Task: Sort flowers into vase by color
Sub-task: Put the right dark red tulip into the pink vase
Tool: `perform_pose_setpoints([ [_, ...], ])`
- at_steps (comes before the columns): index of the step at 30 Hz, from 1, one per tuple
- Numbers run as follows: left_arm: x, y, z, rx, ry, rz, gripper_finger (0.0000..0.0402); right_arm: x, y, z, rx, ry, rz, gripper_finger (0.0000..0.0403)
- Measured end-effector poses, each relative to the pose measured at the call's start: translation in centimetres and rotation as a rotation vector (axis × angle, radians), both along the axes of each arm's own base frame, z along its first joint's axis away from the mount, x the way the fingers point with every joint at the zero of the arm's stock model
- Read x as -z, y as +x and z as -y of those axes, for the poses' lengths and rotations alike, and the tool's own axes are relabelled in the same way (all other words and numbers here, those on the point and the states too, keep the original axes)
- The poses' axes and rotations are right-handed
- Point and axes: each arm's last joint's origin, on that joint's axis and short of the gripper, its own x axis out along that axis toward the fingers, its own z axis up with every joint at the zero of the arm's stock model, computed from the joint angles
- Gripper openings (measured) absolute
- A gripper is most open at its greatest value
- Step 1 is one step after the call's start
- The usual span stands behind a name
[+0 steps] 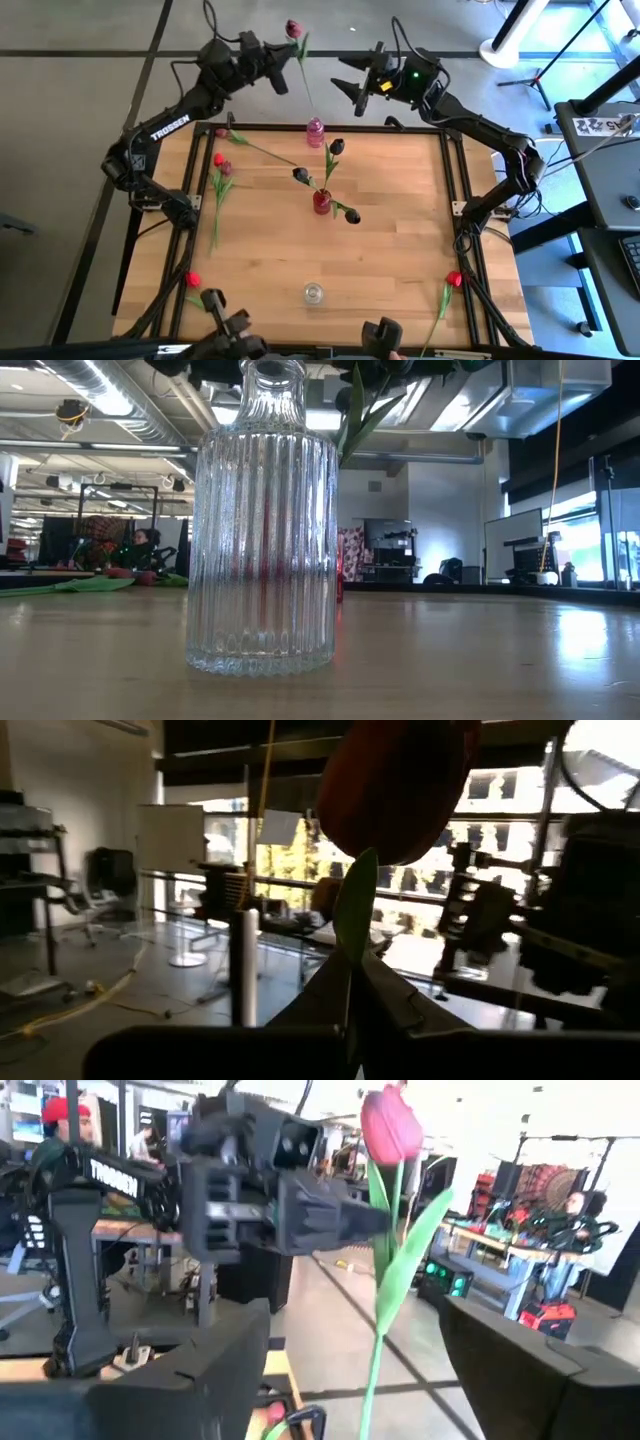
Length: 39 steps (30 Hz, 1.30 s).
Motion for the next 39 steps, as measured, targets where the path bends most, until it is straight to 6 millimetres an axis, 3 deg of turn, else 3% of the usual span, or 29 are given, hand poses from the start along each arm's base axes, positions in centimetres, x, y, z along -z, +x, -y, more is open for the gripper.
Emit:
perform_pose_setpoints([
  [5,0.7,-0.3,-0.9,-0.042,0.012,-0.024,0.0001,-0.6,-0.2,-0.5,0.065,-0.008,0.030,0.0290],
  [17,6.8,0.4,-1.1,-0.062,-0.007,-0.043,0.0000,-2.0,-0.3,-2.6,0.205,-0.012,0.088,0.0285],
  [24,9.8,2.4,-1.8,-0.032,-0.034,-0.055,0.0000,-2.0,0.1,-3.2,0.238,-0.003,0.092,0.0285],
  [30,10.7,2.6,-2.2,-0.049,-0.040,-0.112,0.0000,-2.0,0.4,-3.9,0.238,0.001,0.096,0.0285],
  [39,13.1,2.8,-1.8,-0.042,-0.210,-0.289,0.0057,-2.0,0.4,-3.8,0.268,0.015,0.099,0.0285],
])
